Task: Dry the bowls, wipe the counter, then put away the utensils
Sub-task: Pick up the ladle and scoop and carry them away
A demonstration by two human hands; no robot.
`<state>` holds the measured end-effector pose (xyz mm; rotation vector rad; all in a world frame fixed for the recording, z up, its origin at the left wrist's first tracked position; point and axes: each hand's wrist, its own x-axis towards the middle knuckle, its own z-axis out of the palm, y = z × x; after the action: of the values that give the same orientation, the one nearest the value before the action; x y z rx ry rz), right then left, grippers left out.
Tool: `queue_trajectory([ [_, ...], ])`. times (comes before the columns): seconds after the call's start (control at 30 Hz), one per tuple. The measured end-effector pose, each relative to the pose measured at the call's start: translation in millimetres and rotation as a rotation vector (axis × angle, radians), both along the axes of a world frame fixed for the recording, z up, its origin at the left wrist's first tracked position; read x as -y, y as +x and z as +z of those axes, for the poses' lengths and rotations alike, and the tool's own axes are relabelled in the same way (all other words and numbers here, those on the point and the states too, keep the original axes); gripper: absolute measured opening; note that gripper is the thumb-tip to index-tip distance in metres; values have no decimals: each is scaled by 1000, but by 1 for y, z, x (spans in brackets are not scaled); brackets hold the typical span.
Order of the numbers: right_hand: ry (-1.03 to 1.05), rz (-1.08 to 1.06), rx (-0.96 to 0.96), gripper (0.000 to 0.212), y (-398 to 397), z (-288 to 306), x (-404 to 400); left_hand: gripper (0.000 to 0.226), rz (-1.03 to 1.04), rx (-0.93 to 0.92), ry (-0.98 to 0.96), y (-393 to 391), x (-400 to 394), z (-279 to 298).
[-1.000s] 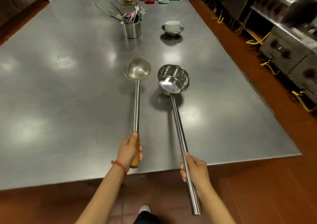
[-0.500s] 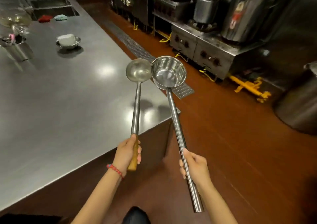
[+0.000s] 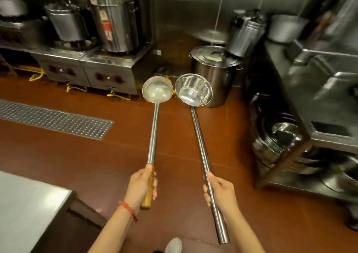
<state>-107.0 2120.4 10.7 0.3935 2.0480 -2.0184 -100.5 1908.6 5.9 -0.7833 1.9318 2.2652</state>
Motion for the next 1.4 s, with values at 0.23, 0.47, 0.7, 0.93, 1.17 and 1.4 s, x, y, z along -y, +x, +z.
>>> queue_trajectory([
  [0.23,30,-299,-37,41,-69,23,-72,36,-315,-10,12,-134,-79,9],
  [0.47,56,-573,-52,44,-92,26,-163,34,-550,-1,58,-207,-183,11],
  [0.7,59,-785,-73,45,-107,19,-281,34,-721,-33,94,-251,-317,11],
  [0.93,68,-847,-94,43,-124,32,-417,34,-838,-53,117,-280,-461,24],
  [1.17,96,-910,-104,43,-163,43,-532,35,-925,-48,121,-322,-583,38],
  [1.4,100,-1027,-111,43,-241,53,-625,35,-1003,-48,100,-396,-689,39],
])
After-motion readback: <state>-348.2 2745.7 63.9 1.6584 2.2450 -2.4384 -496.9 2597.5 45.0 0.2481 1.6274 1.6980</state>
